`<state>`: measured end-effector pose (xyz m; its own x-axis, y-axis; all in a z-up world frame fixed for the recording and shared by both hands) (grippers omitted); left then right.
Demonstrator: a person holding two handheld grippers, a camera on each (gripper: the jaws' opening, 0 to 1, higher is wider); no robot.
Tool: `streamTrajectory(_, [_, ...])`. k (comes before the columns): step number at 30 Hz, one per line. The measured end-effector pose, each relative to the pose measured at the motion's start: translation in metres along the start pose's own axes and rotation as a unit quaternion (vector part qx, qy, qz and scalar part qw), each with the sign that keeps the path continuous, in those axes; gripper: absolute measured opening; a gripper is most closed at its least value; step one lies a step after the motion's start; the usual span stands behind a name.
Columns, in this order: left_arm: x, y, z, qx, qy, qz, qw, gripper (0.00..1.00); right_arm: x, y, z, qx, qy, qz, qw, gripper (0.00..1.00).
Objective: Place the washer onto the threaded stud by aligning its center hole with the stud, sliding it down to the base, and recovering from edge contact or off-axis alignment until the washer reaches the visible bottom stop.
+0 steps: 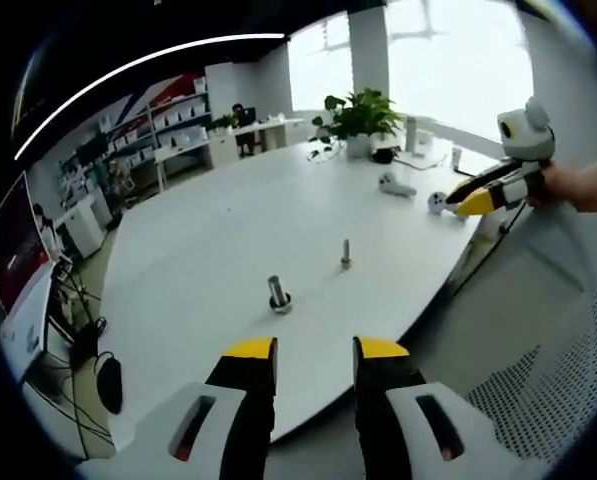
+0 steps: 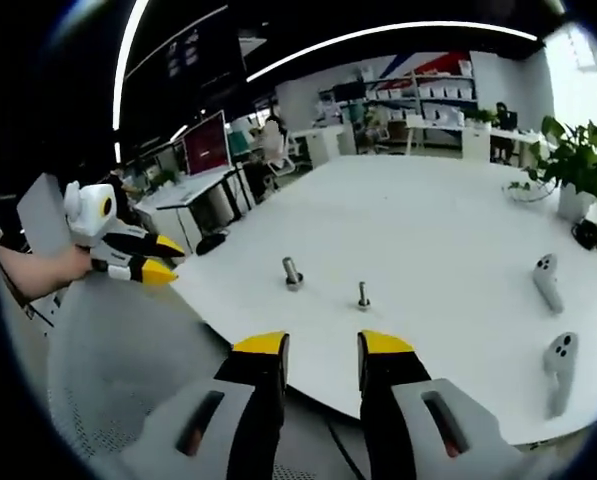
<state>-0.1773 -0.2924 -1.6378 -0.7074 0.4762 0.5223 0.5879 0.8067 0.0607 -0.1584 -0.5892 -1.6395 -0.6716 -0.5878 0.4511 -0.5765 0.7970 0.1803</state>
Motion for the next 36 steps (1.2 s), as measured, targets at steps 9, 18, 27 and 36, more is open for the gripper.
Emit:
streamTrajectory(9, [0.003,-0.001,-0.006,0.009,-0.027,0.005,0.9996,0.28,0.001,-0.003,0.002,0.005,0.003,0.006,1.0,0.29])
streamTrajectory(18, [0.002,-0.002,-0.004,0.022,-0.023,0.011,0.9994,0.28,0.001,-0.009,0.009,0.006,0.028,0.033,0.999,0.31])
streamTrajectory(27, [0.005,0.006,-0.004,0.065,-0.031,0.001,0.9974,0.31,0.003,-0.016,0.013,-0.006,0.041,0.052,0.9978,0.31])
streamTrajectory(36, [0.007,0.004,-0.003,0.059,-0.024,0.001,0.998,0.36,0.005,-0.02,0.014,-0.019,0.034,0.063,0.9973,0.31])
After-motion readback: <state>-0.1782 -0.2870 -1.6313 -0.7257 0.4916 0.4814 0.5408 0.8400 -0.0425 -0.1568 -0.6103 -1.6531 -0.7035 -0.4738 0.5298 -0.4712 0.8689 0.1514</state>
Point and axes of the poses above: the point that each gripper's makers call its tool centre point, and the gripper's own axes: x roughly backward along the fingers, y roughly to its left, z roughly out of its underside, the point moved 7 cm from there along x, roughly backward along the fingers, and after that the axes turned 6 degrees about -y, right-handed, at the moved point
